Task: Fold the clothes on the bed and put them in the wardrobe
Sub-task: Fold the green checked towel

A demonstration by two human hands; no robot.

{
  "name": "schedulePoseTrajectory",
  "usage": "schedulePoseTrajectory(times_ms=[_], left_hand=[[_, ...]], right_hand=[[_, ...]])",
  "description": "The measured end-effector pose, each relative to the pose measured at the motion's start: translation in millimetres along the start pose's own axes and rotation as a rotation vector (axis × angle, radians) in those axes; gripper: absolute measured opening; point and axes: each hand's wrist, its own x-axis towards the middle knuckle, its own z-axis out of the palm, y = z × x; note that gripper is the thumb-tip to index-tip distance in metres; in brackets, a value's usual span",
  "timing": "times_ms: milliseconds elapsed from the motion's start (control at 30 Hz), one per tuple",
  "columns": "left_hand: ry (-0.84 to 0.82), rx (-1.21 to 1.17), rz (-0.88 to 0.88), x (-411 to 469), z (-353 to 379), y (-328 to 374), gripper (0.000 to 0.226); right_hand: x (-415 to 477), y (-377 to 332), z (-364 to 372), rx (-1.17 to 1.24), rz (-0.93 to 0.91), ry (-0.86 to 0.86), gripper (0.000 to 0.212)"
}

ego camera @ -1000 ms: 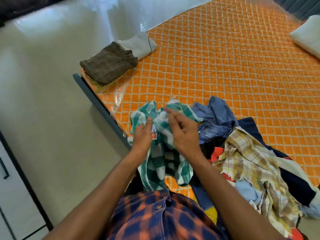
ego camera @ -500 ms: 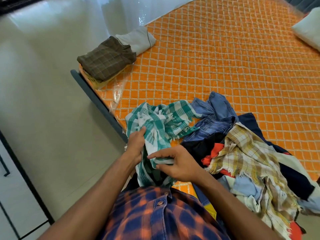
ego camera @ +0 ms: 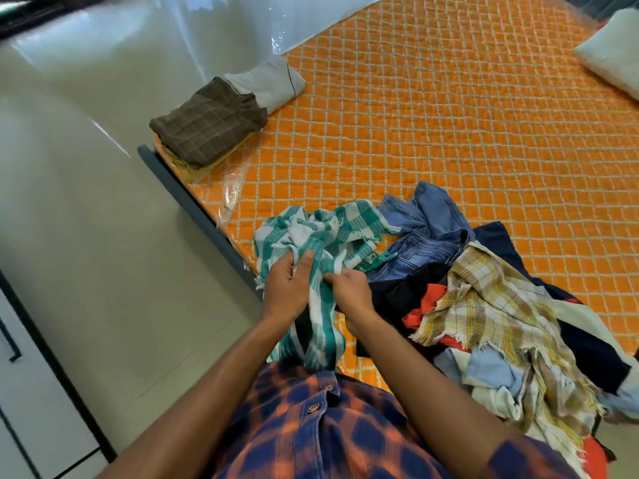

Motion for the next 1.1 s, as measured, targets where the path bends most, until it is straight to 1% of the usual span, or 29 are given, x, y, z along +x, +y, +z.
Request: schedulePoseTrajectory(times_ms=[33, 100, 167, 200, 233, 267, 300, 367, 400, 467, 500, 600, 700, 767, 833, 933, 967, 1067, 1100], left_hand=[[0.017, -0.023, -0.014, 1.7, -2.3, -0.3, 0.068], [0.075, -0.085, -0.068, 6.4, -9.6, -1.4, 0.059], [0.134, -0.127, -0.083, 11.4, -17.2, -2.9, 0.052], [0.15, -0.111, -0.061, 13.1, -20.8, -3.3, 0.051], [0.162, -0.083, -0.029, 14.1, -23.4, -2.2, 0.05], [0.165, -0.065, 0.003, 14.1, -24.3, 0.1, 0.048], [0.166, -0.056, 0.029, 13.2, -24.5, 5.1, 0.044], [0.145, -0.03, 0.072, 10.0, -18.1, 15.9, 0.036], [0.139, -0.024, 0.102, 7.9, -13.0, 20.8, 0.036], [0.135, -0.029, 0.144, 5.5, -3.5, 26.8, 0.036], [0.131, -0.035, 0.145, 5.9, -0.7, 26.9, 0.036], [0.107, -0.025, 0.133, 11.1, -4.4, 19.3, 0.039], [0.015, 0.025, 0.169, 10.3, -13.7, 13.8, 0.045], [-0.022, 0.031, 0.189, 7.3, -13.3, 13.5, 0.045], [-0.055, -0.063, 0.128, 8.5, -11.2, 14.1, 0.044], [-0.101, -0.206, 0.016, 11.9, -11.6, 13.9, 0.044], [-0.109, -0.229, 0.002, 11.7, -12.8, 14.4, 0.048], [-0.098, -0.28, -0.04, 7.2, -14.2, 18.3, 0.074], [-0.098, -0.307, -0.078, 5.7, -13.8, 19.8, 0.077]], right_hand=[[3.8, 2.5, -1.2, 0.107, 0.01, 0.072, 0.024], [5.7, -7.6, -14.3, 0.358, 0.001, 0.273, 0.015], [6.4, -32.3, -39.6, 0.503, -0.082, 0.519, 0.016], [4.0, -44.6, -53.9, 0.518, -0.16, 0.605, 0.016], [1.2, -55.5, -65.1, 0.482, -0.268, 0.658, 0.017], [-4.9, -65.6, -69.5, 0.401, -0.392, 0.659, 0.019], [-10.6, -73.7, -67.7, 0.307, -0.497, 0.605, 0.022], [-21.1, -77.2, -50.3, 0.13, -0.611, 0.435, 0.022], [-27.6, -76.2, -37.3, 0.024, -0.672, 0.354, 0.025], [-38.6, -67.1, -9.4, -0.181, -0.801, 0.247, 0.041], [-43.4, -63.1, 2.1, -0.228, -0.827, 0.214, 0.046], [-46.4, -56.3, 16.2, -0.193, -0.786, 0.185, 0.054], [-41.9, -57.5, 12.5, -0.184, -0.748, 0.173, 0.051], [-39.9, -58.6, 11.2, -0.221, -0.73, 0.151, 0.047], [-39.5, -57.2, 12.8, -0.254, -0.738, 0.112, 0.042], [-40.3, -54.4, 11.3, -0.357, -0.808, 0.048, 0.033], [-40.8, -53.7, 10.6, -0.4, -0.823, 0.03, 0.03], [-42.6, -55.4, 11.1, -0.585, -0.859, -0.01, 0.024], [-43.4, -56.3, 11.4, -0.65, -0.879, -0.02, 0.022]])
